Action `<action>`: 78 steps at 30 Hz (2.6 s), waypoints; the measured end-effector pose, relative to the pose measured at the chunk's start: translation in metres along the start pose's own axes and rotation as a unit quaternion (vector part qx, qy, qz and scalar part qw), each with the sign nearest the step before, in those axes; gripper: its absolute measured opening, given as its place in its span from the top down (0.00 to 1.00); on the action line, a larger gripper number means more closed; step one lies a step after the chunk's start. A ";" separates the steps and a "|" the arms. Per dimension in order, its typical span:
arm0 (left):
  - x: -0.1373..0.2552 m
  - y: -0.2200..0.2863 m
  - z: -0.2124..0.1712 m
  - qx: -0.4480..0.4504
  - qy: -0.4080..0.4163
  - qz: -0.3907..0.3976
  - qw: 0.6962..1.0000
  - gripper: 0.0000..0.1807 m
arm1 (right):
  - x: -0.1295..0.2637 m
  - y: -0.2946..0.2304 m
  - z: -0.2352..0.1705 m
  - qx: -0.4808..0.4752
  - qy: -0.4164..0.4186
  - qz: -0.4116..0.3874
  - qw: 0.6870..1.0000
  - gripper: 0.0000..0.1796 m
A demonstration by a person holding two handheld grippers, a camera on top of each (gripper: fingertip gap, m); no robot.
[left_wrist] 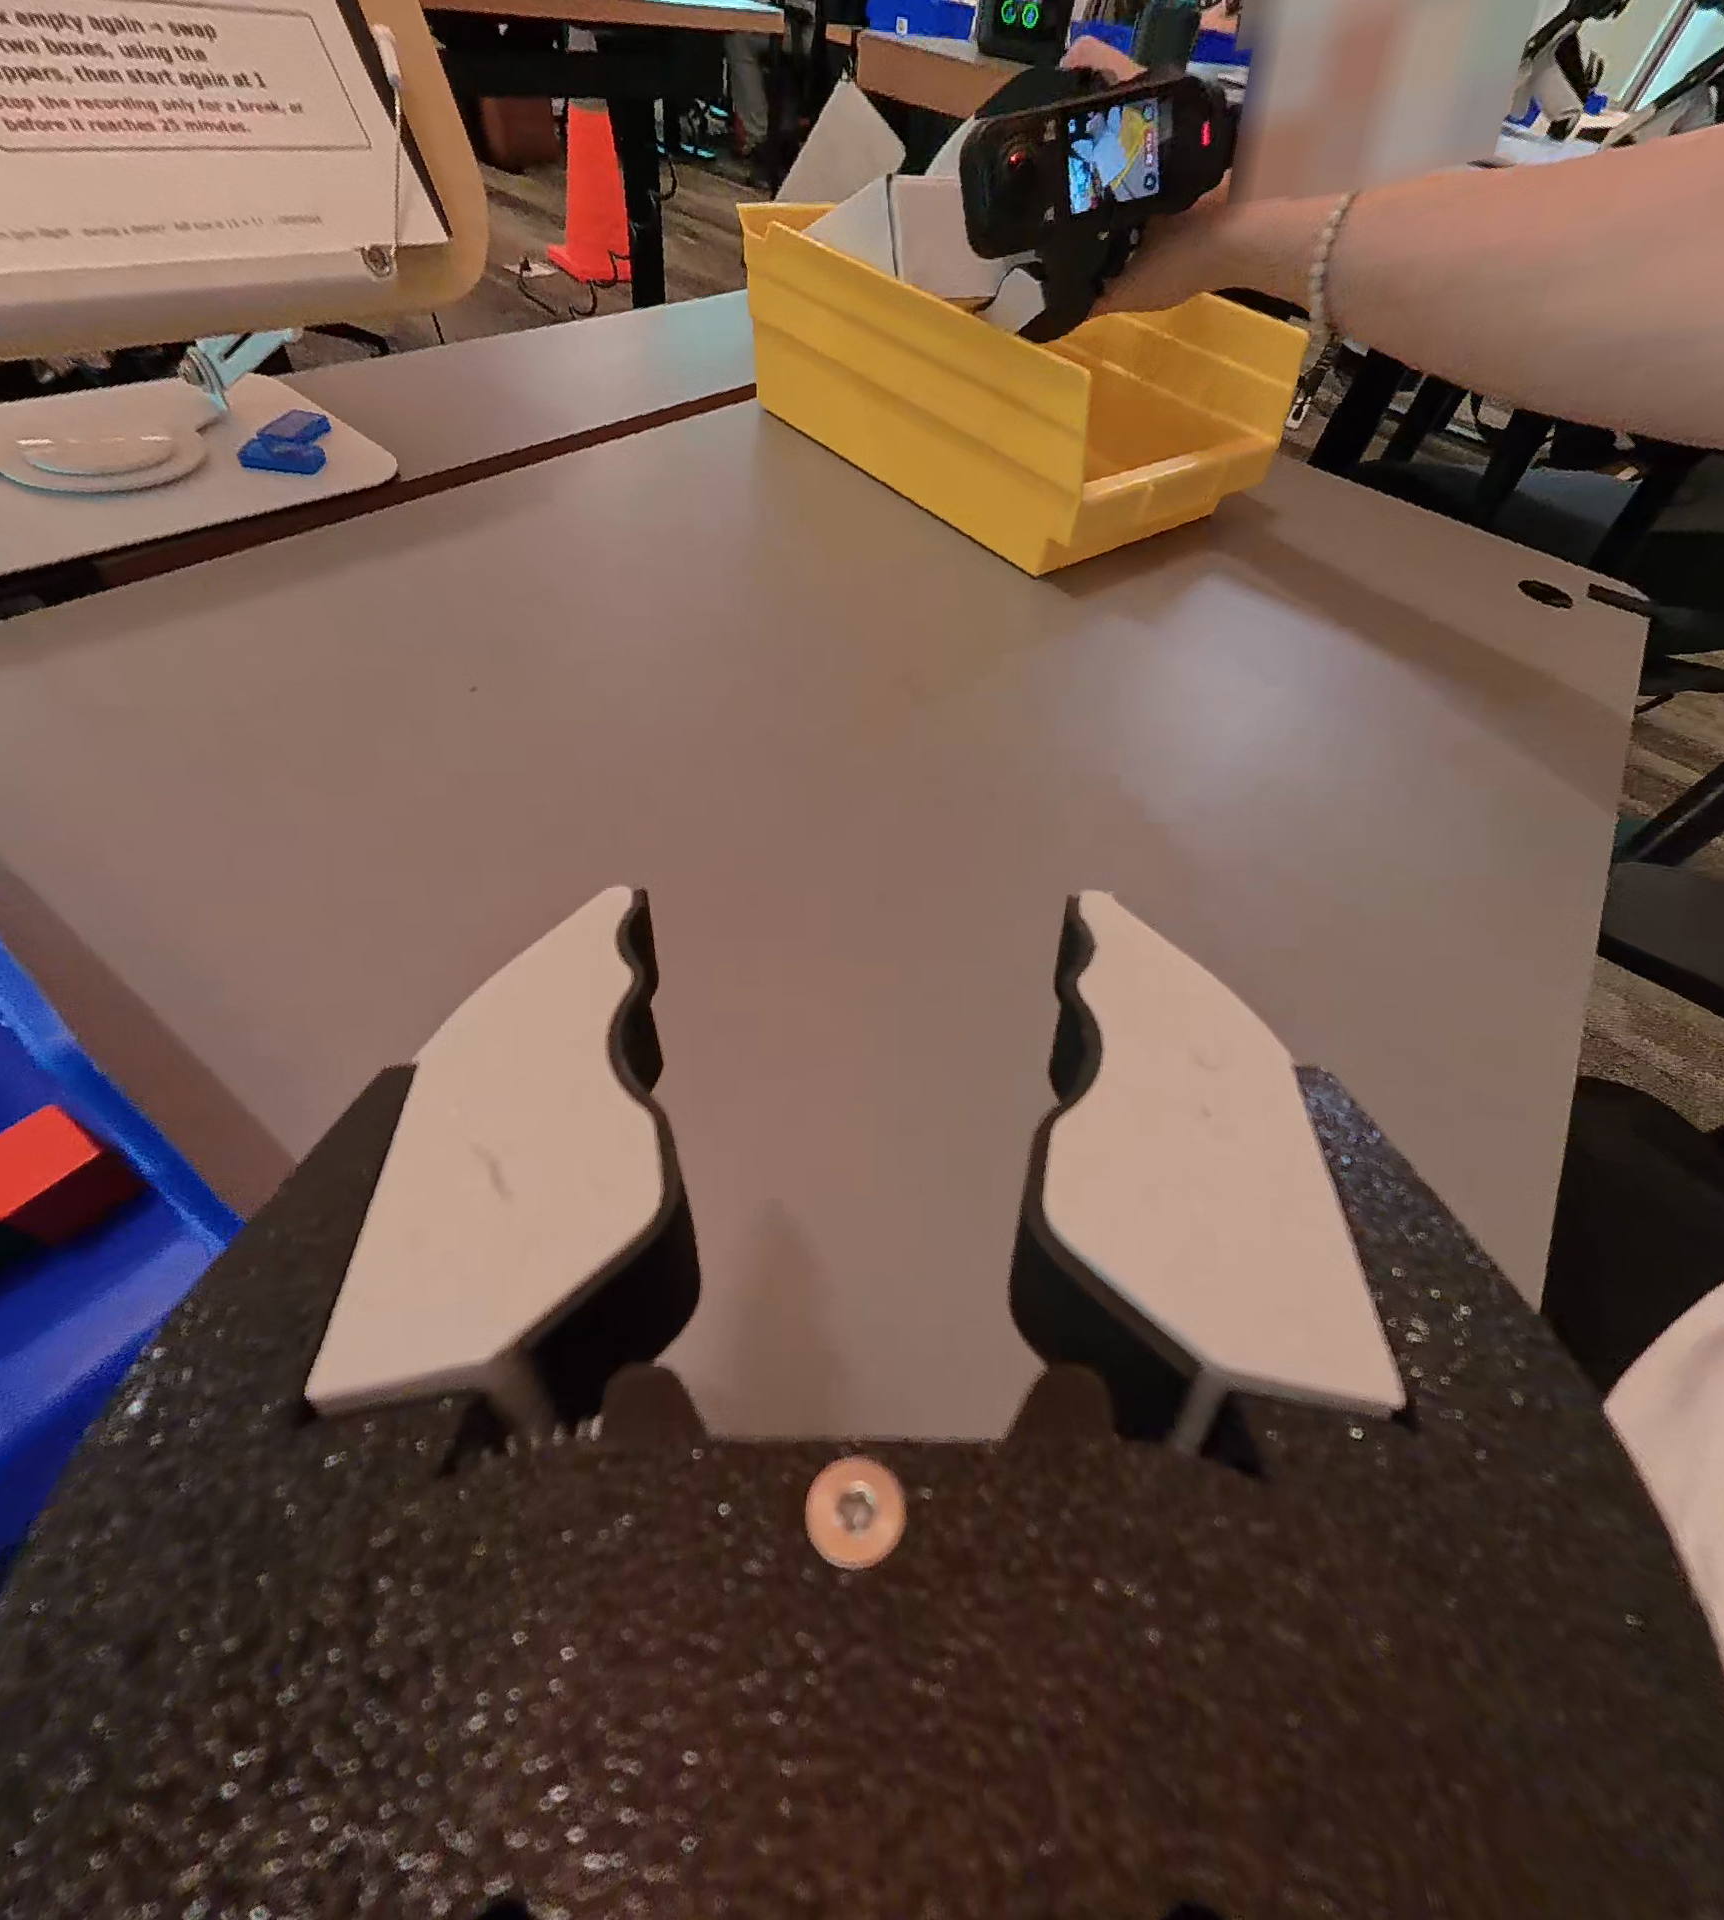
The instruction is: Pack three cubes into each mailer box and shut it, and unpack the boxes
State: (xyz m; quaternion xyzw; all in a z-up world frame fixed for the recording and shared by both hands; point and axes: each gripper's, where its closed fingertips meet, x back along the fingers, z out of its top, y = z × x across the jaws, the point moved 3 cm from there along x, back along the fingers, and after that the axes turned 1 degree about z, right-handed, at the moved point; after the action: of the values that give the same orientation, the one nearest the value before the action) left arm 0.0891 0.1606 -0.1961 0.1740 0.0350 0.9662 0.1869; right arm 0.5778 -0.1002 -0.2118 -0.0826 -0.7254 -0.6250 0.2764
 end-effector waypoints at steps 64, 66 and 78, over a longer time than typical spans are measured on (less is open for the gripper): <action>-0.009 -0.287 0.003 -0.230 -0.513 -0.036 0.826 0.44 | 0.150 -0.053 0.068 -0.297 0.230 0.306 0.875 0.64; -0.010 -0.288 0.000 -0.201 -0.533 -0.060 0.820 0.45 | 0.169 -0.056 0.074 -0.298 0.262 0.292 0.870 0.64; -0.013 -0.292 0.004 -0.263 -0.488 -0.050 0.831 0.35 | 0.234 -0.106 0.119 -0.369 0.353 0.262 0.819 0.62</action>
State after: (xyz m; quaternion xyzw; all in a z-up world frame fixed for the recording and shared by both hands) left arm 0.2036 0.4268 -0.2355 0.5650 -0.3076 0.7178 0.2662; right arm 0.2977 -0.0613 -0.1930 -0.1392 -0.2441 -0.7359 0.6160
